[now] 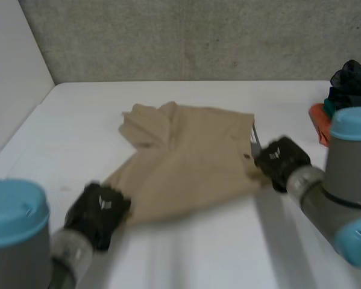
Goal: Fold the laundry.
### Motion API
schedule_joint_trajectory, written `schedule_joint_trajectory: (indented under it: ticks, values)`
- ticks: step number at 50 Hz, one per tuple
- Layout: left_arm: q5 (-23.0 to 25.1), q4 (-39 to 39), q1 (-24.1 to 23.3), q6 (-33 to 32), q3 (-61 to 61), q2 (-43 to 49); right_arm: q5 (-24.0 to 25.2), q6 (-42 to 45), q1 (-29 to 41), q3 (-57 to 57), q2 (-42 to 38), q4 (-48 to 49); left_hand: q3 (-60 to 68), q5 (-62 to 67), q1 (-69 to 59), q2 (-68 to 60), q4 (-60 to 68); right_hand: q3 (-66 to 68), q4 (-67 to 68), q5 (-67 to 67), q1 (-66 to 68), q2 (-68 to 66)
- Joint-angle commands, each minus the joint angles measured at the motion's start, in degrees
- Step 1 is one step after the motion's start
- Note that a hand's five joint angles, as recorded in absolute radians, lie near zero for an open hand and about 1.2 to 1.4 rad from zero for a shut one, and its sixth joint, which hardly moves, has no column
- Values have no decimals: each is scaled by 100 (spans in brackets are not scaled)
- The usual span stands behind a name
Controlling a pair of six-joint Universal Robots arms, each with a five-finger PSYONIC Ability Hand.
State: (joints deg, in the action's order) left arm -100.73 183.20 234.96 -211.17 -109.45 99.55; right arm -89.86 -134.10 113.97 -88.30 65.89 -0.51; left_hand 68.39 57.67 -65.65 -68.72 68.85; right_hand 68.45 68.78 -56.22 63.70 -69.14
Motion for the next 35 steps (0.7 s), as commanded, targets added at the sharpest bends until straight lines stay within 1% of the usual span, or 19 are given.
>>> schedule_joint_trajectory:
  ticks: [1,4,10,14,17,19,22,25,28,29,30,32,33,34,35]
  values:
    - [194,-2579,-916,32,-542,-1166,-233,1061,-15,-1620,1628,-2172,1161,1233,-1435,-1128,1115,1155,1122,-1378,1630,-1086]
    - [221,-2536,-1031,32,-499,-1175,-242,1088,11,-1743,1655,-2102,1161,1233,-1435,-1128,1115,1155,1122,-1378,1630,-1086]
    - [203,-2193,-935,24,-244,-1052,-286,1070,2,-1840,1655,-2006,1161,1233,-1435,-1128,1115,1155,1122,-1378,1630,-1086]
    - [212,-1807,-750,15,37,-1016,-286,1070,-6,-1779,1655,-1883,1161,1233,-1435,-1128,1115,1155,1122,-1378,1630,-1086]
    - [203,-1394,-504,-29,161,-981,-286,1070,-6,-1770,1655,-1804,1161,1233,-1435,-1128,1115,1155,1122,-1378,1630,-1086]
    - [220,-1218,-329,-56,239,-894,-277,1070,-6,-1752,1655,-1751,1161,1233,-1435,-1128,1115,1155,1122,-1378,1630,-1086]
    - [256,-1042,-214,-56,284,-832,-251,1062,-6,-1691,1655,-1655,1161,1233,-1435,-1128,1115,1155,1122,-1378,1630,-1086]
    - [308,-550,-152,-47,547,-569,-207,1053,-6,-1559,1655,-1409,1161,1233,-1435,-1128,1115,1155,1122,-1378,1630,-1086]
    - [308,135,-126,-73,933,-68,-224,1053,11,-1270,1541,-777,1161,1233,-1435,-1128,1115,1155,1122,-1378,1630,-1086]
    - [317,319,-108,-73,1056,72,-251,1044,20,-1060,1323,-401,1161,1233,-1435,-1128,1115,1155,1122,-1378,1630,-1086]
    - [309,687,-21,-82,1362,421,-268,1044,37,-936,1182,-214,1161,1233,-1435,-1128,1115,1155,1122,-1378,1630,-1086]
    - [308,1005,85,-108,1706,783,-295,1018,46,-664,883,129,1161,1233,-1435,-1128,1115,1155,1122,-1378,1630,-1086]
    - [308,1163,120,-126,1882,994,-321,965,46,-384,594,409,1161,1233,-1435,-1128,1115,1155,1122,-1378,1630,-1086]
    - [308,1487,190,-213,2301,1431,-330,930,55,-233,444,551,1161,1233,-1435,-1128,1115,1155,1122,-1378,1630,-1086]
    - [300,1647,217,-292,2575,1697,-347,895,55,-84,286,665,1161,1233,-1435,-1128,1115,1155,1122,-1378,1630,-1086]
